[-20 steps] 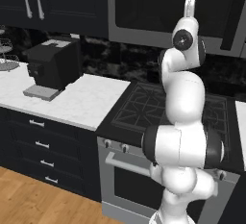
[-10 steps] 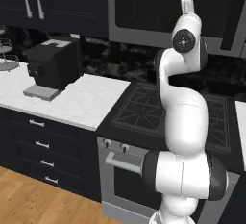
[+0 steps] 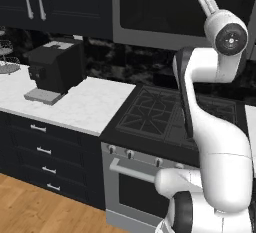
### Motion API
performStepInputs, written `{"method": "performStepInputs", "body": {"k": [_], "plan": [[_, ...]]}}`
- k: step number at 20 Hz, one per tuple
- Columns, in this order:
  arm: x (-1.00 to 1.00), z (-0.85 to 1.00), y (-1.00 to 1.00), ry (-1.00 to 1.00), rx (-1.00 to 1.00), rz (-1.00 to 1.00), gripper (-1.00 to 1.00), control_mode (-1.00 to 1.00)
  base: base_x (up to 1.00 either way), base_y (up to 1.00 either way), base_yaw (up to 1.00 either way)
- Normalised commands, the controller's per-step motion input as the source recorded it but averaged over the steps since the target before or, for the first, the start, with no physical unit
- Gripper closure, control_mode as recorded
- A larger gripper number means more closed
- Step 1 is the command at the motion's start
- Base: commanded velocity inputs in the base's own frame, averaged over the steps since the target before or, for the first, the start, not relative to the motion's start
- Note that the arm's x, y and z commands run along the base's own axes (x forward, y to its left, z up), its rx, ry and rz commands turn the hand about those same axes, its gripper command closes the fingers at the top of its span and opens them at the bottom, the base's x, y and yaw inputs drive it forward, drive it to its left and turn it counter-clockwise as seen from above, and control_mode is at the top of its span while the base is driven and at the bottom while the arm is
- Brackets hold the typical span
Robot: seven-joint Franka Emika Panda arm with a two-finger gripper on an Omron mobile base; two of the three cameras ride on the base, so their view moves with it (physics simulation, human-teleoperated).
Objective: Pick the lime from the sink and place it in the bowl. Then pick the bowl and place it in the microwave. Then close the microwave door and press the start button.
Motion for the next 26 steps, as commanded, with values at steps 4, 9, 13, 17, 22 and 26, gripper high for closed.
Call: {"method": "performStepInputs", "body": {"k": [4, 9, 13, 17, 22, 26], "plan": [[-1.0, 0.0, 0.0, 0.03, -0.35, 0.06, 1.0, -1.0, 0.0, 0.0, 0.0], [-0.98, -0.01, 0.0, 0.19, -0.44, 0.01, 1.0, -1.0, 0.0, 0.0, 0.0], [-0.85, 0.0, 0.0, 0.33, -0.38, 0.0, 1.0, -1.0, 0.0, 0.0, 0.0], [-0.68, -0.04, -0.01, 0.3, -0.35, -0.01, 1.0, -1.0, 0.0, 0.0, 0.0], [-0.32, 0.0, -0.13, 0.31, -0.25, -0.04, 1.0, -1.0, 0.0, 0.0, 0.0], [-0.01, -0.04, -0.09, 0.06, -0.07, 0.0, 1.0, -1.0, 0.0, 0.0, 0.0]]}}
